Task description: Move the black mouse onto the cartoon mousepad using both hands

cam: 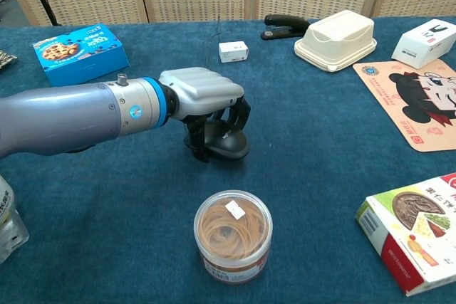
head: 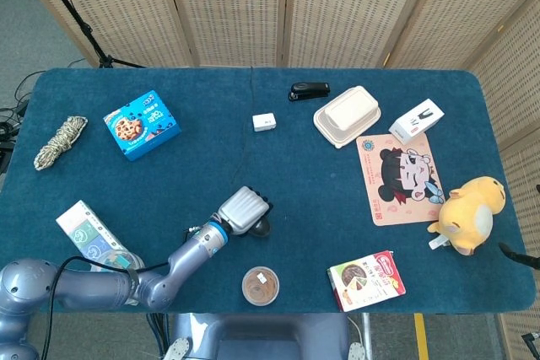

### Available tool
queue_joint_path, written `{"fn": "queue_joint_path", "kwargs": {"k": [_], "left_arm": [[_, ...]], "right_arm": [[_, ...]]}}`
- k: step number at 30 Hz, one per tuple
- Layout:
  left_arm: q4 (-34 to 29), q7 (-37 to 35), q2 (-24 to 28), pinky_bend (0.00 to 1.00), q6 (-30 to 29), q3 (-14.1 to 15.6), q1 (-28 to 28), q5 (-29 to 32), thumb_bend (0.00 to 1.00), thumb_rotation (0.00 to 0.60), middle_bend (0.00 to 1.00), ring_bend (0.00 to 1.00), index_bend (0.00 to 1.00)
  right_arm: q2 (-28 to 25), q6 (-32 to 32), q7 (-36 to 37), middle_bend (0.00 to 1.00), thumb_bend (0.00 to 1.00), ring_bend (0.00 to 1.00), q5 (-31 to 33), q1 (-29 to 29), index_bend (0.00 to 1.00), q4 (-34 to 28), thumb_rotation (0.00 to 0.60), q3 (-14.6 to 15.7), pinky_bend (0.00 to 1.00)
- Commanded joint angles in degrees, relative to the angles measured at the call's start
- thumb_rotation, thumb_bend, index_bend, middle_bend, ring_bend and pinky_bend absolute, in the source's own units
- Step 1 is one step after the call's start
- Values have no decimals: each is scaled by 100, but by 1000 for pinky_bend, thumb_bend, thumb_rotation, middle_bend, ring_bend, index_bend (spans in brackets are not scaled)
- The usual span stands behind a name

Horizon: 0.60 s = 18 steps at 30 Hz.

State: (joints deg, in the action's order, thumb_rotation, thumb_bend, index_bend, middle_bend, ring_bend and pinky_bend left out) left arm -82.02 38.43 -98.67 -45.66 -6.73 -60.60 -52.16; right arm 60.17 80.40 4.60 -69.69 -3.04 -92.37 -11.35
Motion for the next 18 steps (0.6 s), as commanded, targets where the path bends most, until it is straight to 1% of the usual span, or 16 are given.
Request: {"fn": "queue_joint_path", "kwargs": {"k": [1,6,10,15,18], "left_arm": [[-16,-41,50,443,-91,-31,-15,-144,498,600,448,432,500],[113,-56,48,443,-252,-84,-122,-635,497,600,448,432,500],[362,11,-68,443,-331,-272,-386,-1061,497,600,448,432,500],[843,3,-301,443,-123,-499,-833,-1427,495,600,448,432,500],[1312,-91,-552,443,93,-610,-1136,-1578,493,600,448,431,500]], "right_arm": [[-8,20,-4,0,0,0,-3,6,0,-18,600,-1,0],[-18,0,15,0,0,0,15,5,0,-22,600,-1,0],[-27,-32,27,0,0,0,72,-1,0,-21,600,-17,0],[-50,-60,82,0,0,0,144,3,0,-10,600,-47,0],[-61,-98,128,0,0,0,177,-2,0,4,600,-57,0]]}}
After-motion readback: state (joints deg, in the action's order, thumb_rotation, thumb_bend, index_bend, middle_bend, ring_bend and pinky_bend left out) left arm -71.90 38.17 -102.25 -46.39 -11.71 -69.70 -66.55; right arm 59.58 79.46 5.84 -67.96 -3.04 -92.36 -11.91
